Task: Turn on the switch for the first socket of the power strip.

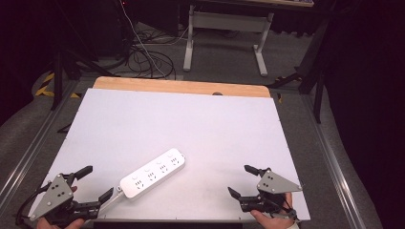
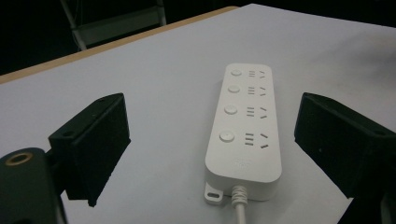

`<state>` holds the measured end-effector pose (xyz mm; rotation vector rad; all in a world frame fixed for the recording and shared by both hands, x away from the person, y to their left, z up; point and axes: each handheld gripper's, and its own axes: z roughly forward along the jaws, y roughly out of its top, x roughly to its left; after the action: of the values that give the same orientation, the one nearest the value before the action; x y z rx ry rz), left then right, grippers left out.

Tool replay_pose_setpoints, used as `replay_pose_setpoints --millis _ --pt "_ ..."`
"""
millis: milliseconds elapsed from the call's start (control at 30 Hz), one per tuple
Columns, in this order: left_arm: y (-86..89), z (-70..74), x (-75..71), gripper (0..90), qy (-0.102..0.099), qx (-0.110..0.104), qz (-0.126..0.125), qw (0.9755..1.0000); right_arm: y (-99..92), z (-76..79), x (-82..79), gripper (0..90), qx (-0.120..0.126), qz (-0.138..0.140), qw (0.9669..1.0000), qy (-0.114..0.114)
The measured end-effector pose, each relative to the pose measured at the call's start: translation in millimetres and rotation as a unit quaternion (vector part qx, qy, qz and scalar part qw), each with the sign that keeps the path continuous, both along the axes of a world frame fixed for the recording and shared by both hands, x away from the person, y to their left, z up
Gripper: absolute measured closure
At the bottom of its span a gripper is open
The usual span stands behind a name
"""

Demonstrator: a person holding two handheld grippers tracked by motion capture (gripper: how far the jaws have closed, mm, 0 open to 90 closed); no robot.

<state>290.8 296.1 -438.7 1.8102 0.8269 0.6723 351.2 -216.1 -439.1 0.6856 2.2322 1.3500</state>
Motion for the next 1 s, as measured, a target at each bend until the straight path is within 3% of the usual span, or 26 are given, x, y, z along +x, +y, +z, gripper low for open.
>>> replay_pose_setpoints --millis 567,1000 --pt "-0.8 2.0 -2.0 11.2 -0.003 0.007 -0.002 1.0 -1.5 0.7 -0.5 15.7 0.001 -0.005 1.0 -0.004" --pt "-0.7 8.3 -0.2 12.5 0.006 0.008 -0.002 0.9999 -1.0 -0.7 0.2 15.7 0.002 -0.004 1.0 0.001"
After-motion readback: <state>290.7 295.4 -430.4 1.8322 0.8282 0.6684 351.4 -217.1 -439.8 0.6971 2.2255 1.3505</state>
